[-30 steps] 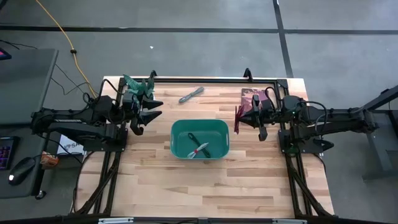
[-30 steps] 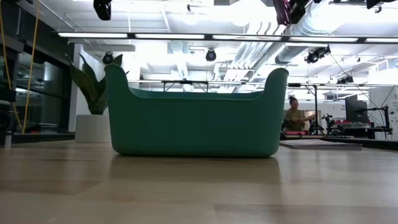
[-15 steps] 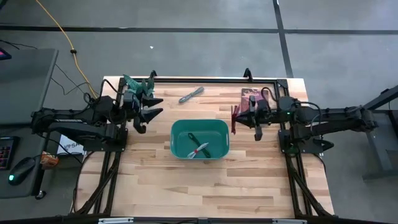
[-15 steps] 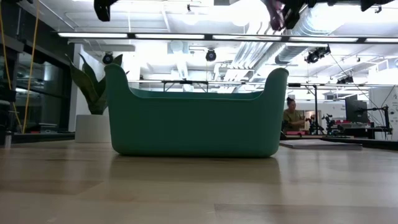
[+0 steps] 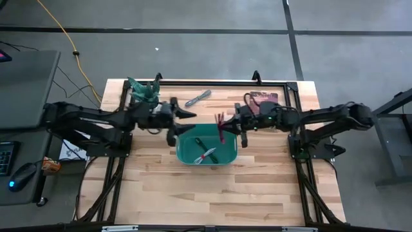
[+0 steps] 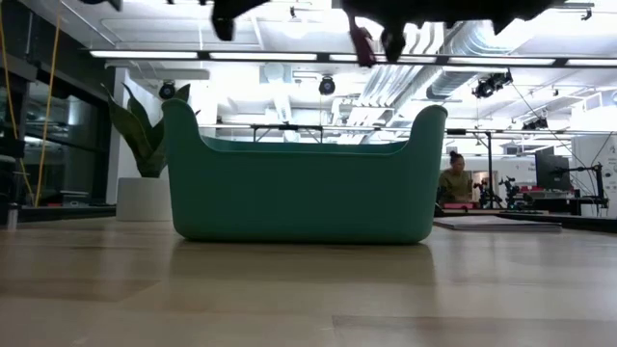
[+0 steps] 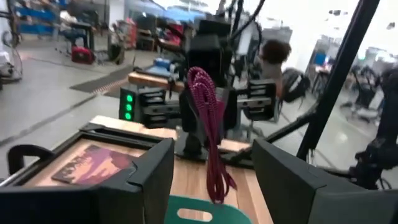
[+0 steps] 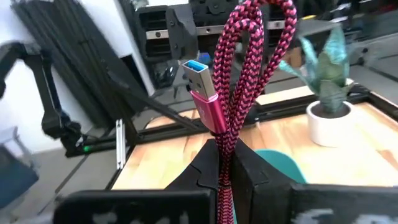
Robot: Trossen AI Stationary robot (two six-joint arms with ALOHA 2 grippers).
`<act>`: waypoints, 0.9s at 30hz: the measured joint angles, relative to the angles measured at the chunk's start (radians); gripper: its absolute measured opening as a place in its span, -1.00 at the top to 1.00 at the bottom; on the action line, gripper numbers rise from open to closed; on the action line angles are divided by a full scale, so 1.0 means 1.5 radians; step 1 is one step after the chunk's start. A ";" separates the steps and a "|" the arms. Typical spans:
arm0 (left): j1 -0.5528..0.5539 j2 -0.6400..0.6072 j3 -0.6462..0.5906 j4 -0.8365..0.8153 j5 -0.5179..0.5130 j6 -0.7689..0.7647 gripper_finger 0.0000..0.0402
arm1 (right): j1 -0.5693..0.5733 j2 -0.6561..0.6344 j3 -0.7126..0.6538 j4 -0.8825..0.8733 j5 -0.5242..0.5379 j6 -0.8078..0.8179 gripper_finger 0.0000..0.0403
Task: Pick and place USB-C Cables
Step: Put the pink charger cable into the green bin
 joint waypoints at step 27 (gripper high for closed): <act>-0.015 0.186 0.129 0.038 0.030 0.000 0.34 | 0.000 0.110 0.128 -0.084 -0.046 -0.049 1.00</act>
